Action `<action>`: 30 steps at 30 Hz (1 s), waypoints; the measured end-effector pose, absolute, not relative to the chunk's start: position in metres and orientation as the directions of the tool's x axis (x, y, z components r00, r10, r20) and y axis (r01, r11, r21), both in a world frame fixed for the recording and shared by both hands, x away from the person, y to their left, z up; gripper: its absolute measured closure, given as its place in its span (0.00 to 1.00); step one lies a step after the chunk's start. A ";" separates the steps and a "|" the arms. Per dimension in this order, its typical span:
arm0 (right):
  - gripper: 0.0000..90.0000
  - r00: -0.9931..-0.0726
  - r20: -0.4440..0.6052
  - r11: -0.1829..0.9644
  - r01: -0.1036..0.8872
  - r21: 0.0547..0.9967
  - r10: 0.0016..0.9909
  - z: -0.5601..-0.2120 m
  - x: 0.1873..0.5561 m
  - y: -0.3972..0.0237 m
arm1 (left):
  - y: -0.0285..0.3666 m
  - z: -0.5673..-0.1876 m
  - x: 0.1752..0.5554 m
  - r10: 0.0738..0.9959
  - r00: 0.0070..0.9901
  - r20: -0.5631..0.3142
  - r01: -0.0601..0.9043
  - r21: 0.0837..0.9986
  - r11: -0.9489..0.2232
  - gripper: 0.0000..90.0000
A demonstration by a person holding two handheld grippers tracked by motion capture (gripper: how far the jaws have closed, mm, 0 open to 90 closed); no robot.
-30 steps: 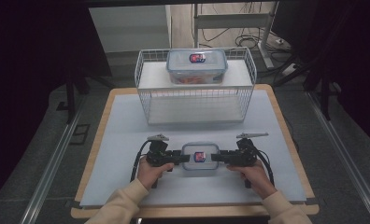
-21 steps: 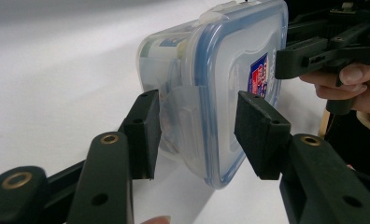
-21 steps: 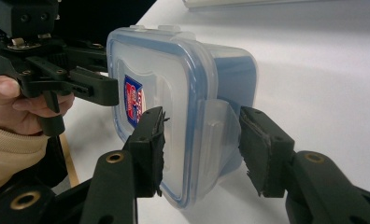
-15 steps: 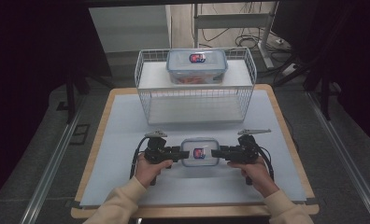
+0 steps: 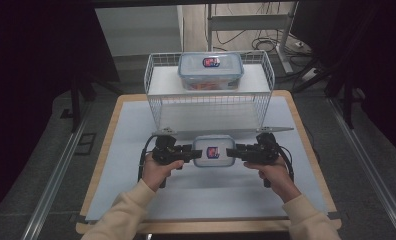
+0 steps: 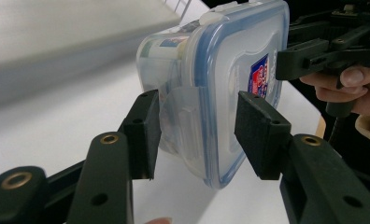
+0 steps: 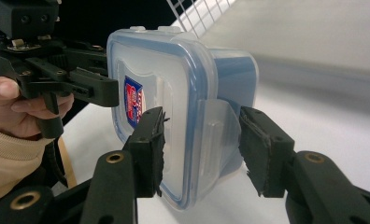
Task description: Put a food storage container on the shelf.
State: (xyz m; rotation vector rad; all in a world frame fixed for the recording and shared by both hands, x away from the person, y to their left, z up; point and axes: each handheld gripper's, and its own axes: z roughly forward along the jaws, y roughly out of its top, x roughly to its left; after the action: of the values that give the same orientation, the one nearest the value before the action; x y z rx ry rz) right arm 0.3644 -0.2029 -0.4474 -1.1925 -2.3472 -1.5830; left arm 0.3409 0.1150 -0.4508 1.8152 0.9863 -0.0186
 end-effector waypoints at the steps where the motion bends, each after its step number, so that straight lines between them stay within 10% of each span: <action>1: 0.57 -0.701 0.446 0.168 0.620 0.766 0.556 -0.444 0.366 -0.203 | 0.115 -0.447 0.342 0.611 0.667 -0.426 0.621 0.771 -0.142 0.58; 30: 0.57 -0.735 0.387 0.147 0.546 0.825 0.556 -0.379 0.382 -0.205 | 0.114 -0.380 0.362 0.612 0.708 -0.353 0.545 0.824 -0.155 0.58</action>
State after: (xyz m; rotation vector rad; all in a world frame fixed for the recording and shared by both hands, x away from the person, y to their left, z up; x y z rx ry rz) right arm 0.3825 -0.2045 -0.3793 -1.1468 -2.3867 -1.7080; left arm 0.3624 0.1141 -0.3800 1.8147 0.9104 0.0762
